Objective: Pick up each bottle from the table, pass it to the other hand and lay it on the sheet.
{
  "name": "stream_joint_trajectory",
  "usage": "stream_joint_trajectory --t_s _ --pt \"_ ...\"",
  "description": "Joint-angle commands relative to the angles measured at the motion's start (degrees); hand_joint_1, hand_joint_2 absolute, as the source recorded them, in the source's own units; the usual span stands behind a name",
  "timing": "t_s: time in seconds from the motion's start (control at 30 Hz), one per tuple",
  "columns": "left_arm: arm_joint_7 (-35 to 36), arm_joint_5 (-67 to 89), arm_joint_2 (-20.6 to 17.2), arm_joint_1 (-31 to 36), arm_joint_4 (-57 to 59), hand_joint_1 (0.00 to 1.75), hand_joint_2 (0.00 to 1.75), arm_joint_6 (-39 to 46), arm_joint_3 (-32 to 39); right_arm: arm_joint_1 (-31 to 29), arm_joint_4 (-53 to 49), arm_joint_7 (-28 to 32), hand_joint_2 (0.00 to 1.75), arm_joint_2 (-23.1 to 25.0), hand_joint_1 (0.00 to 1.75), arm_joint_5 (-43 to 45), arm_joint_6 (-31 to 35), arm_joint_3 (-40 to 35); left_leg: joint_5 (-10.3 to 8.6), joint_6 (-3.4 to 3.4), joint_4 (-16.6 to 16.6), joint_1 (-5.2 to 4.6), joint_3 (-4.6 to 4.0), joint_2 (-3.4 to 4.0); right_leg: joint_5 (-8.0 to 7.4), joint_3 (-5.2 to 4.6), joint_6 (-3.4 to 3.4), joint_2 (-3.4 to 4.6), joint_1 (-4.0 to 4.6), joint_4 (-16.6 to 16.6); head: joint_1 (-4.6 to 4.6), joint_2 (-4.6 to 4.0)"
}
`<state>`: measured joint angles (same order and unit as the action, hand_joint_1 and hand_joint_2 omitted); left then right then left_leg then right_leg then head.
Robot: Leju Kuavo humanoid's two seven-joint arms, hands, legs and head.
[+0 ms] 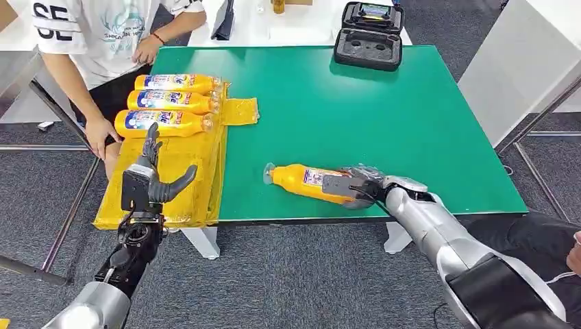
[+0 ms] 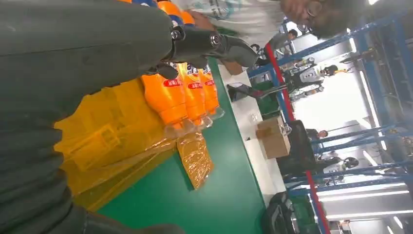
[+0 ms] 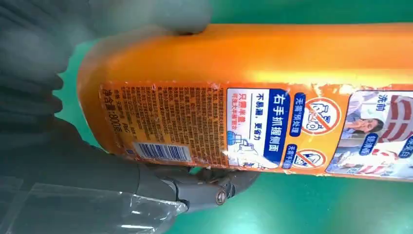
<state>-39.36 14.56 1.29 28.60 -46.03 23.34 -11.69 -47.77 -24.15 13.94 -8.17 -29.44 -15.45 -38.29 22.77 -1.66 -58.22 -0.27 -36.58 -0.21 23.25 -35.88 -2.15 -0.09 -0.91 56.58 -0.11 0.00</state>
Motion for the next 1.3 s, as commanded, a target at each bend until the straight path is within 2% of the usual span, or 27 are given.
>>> stream_joint_trajectory --t_s 0.03,0.17,0.2,0.27,0.33,0.4,0.47,0.5,0.57,0.7,0.77,0.83,0.97,1.03,1.1,1.17,1.3 --pt "0.0 -0.05 -0.01 2.1 4.12 0.0 1.75 0.1 -1.87 -0.49 2.99 -0.12 1.75 0.11 1.55 -0.01 0.29 -1.97 0.11 0.1 0.03 0.08 0.3 -0.06 0.12 0.34 0.09 -0.07 0.08 -0.06 0.0 0.0" --pt "-0.11 -0.42 -0.3 1.32 3.42 0.0 1.75 0.3 -1.58 -0.65 2.34 0.86 1.75 0.72 1.75 0.68 2.48 -0.56 0.14 0.12 0.06 0.08 0.38 0.0 0.13 0.4 0.11 -0.02 0.08 -0.08 0.02 0.0" --pt "-0.01 -0.74 -0.62 0.57 2.6 0.0 1.75 0.41 -1.28 -0.32 1.38 2.35 1.75 1.3 1.75 1.5 5.69 1.32 0.09 0.09 0.04 0.05 0.25 0.0 0.09 0.27 0.08 -0.01 0.05 -0.06 0.02 0.0" --pt "-0.11 -0.96 -0.95 -0.09 1.82 0.0 1.75 0.28 -1.1 -0.19 0.6 2.42 1.75 1.68 1.75 1.57 6.74 1.93 0.18 0.13 0.03 0.09 0.4 0.08 0.14 0.41 0.11 0.06 0.09 -0.07 0.02 0.0" --pt "0.01 -2.0 -1.21 -1.13 0.41 0.0 1.75 -0.57 -0.2 0.9 -2.67 6.33 1.75 2.41 1.75 3.82 11.58 5.61 0.21 0.14 0.02 0.07 0.41 0.15 0.15 0.4 0.12 0.14 0.07 -0.04 0.02 0.0" --pt "0.25 -2.73 -1.46 -1.93 -0.8 0.0 1.75 -1.45 0.37 1.56 -5.46 7.78 1.75 3.02 1.75 5.08 13.7 7.73 0.23 0.15 0.01 0.08 0.4 0.2 0.16 0.37 0.13 0.19 0.08 -0.02 0.02 0.0" --pt "0.75 -4.14 -1.79 -3.23 -2.65 0.0 1.75 -3.08 1.28 2.56 -10.08 7.27 1.75 3.32 1.75 4.96 16.8 9.47 0.22 0.14 -0.03 0.07 0.29 0.2 0.15 0.27 0.12 0.2 0.07 0.03 0.02 0.0" --pt "1.1 -5.57 -1.69 -3.78 -3.39 0.0 1.75 -4.48 1.93 3.34 -12.4 7.93 1.75 3.45 1.75 4.28 20.54 10.32 0.14 0.1 0.01 0.03 0.15 0.24 0.06 0.11 0.08 0.24 0.03 0.01 0.0 0.0" --pt "1.22 -6.32 -1.85 -4.28 -4.15 0.0 1.75 -5.81 1.95 4.31 -14.81 8.33 1.75 3.59 1.75 4.41 21.62 11.39 0.13 0.09 0.02 0.05 0.15 0.18 0.06 0.14 0.09 0.18 0.06 0.0 0.0 0.0" --pt "2.51 -10.94 -1.12 -5.25 -5.88 0.0 1.75 -11.04 2.52 10.45 -23.29 12.39 1.75 4.53 1.75 8.5 26.39 17.31 0.19 0.14 0.02 0.13 0.31 0.07 0.15 0.34 0.13 0.07 0.14 -0.05 0.0 0.0" --pt "2.74 -11.75 -0.81 -5.47 -6.4 0.0 1.75 -12.31 2.3 12.11 -24.33 13.3 1.75 4.73 1.75 9.09 26.92 17.88 0.15 0.11 0.03 0.14 0.25 0.01 0.13 0.31 0.11 0.01 0.15 -0.07 0.02 0.0" --pt "3.56 -13.77 -1.06 -6.19 -7.99 0.0 1.75 -15.92 1.39 15.18 -27.9 16.9 1.75 5.21 1.75 12.87 26.2 20.04 0.17 0.11 0.05 0.13 0.3 -0.03 0.16 0.36 0.11 -0.02 0.14 -0.08 0.02 0.0" --pt "3.56 -13.79 -1.03 -6.27 -8.17 0.0 1.75 -16.0 1.24 15.58 -28.08 17.05 1.75 5.24 1.75 12.95 26.17 20.02 0.11 0.08 0.03 0.07 0.12 -0.03 0.1 0.17 0.09 -0.01 0.08 -0.03 0.02 0.0" --pt "4.31 -15.94 -1.08 -6.56 -8.98 0.0 1.75 -19.92 0.5 17.07 -29.13 19.68 1.75 6.17 1.75 14.62 24.59 20.72 0.11 0.07 0.02 0.05 0.08 0.01 0.08 0.12 0.08 0.02 0.06 -0.02 0.0 0.0" --pt "4.92 -17.12 -0.97 -7.36 -10.52 0.0 1.75 -22.59 -0.48 18.93 -29.54 21.4 1.75 7.15 1.66 14.28 24.04 20.24 0.12 0.09 0.04 0.07 0.13 -0.04 0.1 0.19 0.1 -0.03 0.08 -0.03 0.02 0.0" --pt "5.47 -18.25 -0.77 -8.2 -12.2 0.0 1.75 -24.23 -0.99 20.36 -29.45 23.57 1.75 8.68 1.75 15.75 22.29 20.31 0.15 0.12 0.05 0.11 0.22 -0.02 0.12 0.27 0.12 -0.02 0.12 -0.07 0.0 0.0" --pt "6.32 -17.97 -0.62 -10.51 -17.51 0.0 1.75 -25.03 -3.23 20.89 -25.58 24.83 1.75 12.34 1.71 14.82 20.09 17.76 0.18 0.11 0.05 0.12 0.24 0.1 0.12 0.25 0.11 0.09 0.16 -0.07 0.02 0.0"
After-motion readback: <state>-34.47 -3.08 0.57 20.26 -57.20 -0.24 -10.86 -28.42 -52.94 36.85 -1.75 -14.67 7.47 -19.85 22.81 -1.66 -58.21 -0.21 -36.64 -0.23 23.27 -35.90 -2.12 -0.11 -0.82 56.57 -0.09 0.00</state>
